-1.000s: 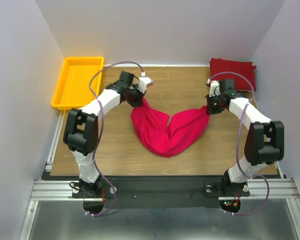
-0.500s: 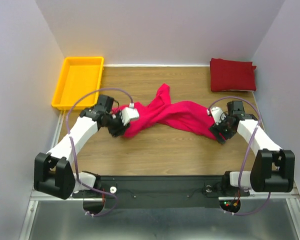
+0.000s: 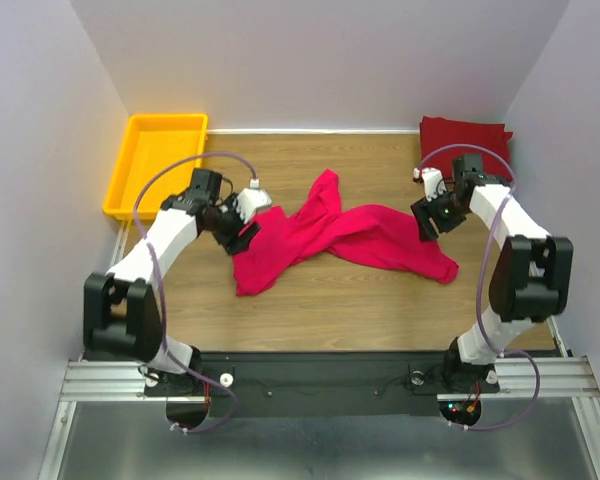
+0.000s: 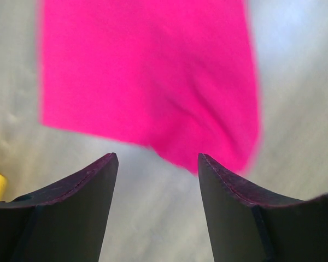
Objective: Fold and stack the t-shirts
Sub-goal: Flatten the tshirt out
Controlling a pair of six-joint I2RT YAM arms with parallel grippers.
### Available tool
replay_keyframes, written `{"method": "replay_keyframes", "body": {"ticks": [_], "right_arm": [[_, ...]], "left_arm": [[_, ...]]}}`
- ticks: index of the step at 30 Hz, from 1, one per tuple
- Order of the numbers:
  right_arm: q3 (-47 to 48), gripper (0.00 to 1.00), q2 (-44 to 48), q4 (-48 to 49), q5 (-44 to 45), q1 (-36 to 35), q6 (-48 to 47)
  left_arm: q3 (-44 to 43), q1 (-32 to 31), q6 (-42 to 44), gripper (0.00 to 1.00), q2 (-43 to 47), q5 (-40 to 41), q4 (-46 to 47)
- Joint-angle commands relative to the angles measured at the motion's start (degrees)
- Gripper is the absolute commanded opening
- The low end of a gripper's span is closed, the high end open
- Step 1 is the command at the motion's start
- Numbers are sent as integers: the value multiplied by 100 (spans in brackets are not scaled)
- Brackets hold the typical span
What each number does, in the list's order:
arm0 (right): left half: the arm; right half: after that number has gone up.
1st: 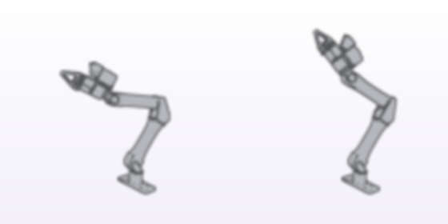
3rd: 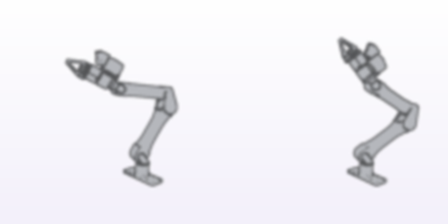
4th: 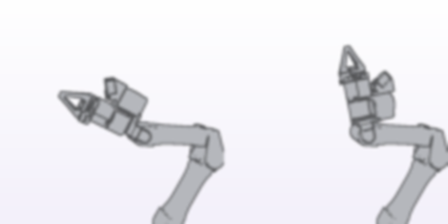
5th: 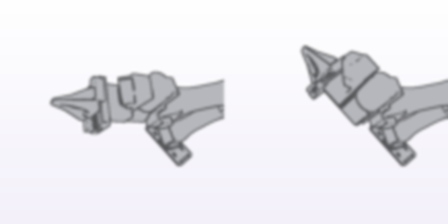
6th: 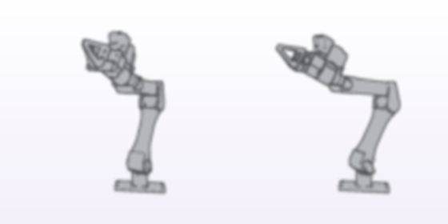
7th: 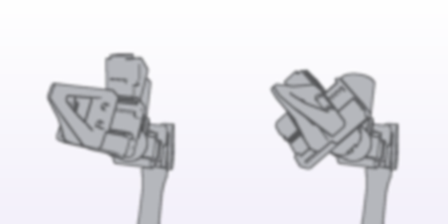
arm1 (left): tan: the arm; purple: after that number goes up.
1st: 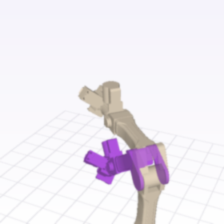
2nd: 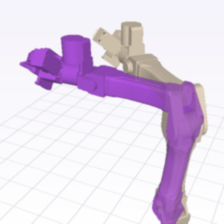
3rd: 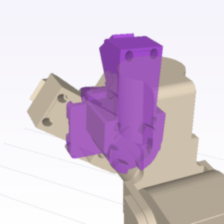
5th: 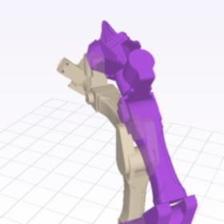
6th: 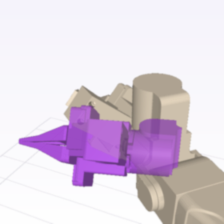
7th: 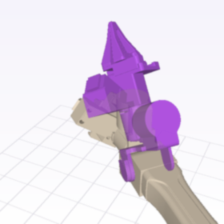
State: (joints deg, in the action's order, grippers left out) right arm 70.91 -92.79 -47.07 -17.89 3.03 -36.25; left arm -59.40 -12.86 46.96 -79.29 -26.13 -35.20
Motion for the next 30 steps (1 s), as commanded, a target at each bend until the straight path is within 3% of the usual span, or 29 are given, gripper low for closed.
{"method": "replay_keyframes", "body": {"ticks": [1, 5, 13, 18, 24, 30], "right_arm": [[511, 72, -607, 294, 38, 31, 777], [643, 71, -1056, 628, 487, 31, 1005], [660, 68, -1259, 805, 489, 479, 1208], [976, 68, -1311, 796, -3, 1076, 1357], [1494, 65, -1741, 875, -609, 1104, 1874], [1943, 63, -2330, 963, -1173, 1042, 2377]], "left_arm": [[-756, 91, -1153, 71, -814, -138, 988], [-1756, 91, -1611, 69, -2001, -41, 1252], [-3621, -49, -2805, 65, -3487, -1227, 1506], [-4641, -471, -3621, 70, -4366, -859, 2122], [-5853, -805, -4080, 72, -5465, -491, 2316], [-6435, -1113, -4160, 72, -6045, -235, 2377]]}}
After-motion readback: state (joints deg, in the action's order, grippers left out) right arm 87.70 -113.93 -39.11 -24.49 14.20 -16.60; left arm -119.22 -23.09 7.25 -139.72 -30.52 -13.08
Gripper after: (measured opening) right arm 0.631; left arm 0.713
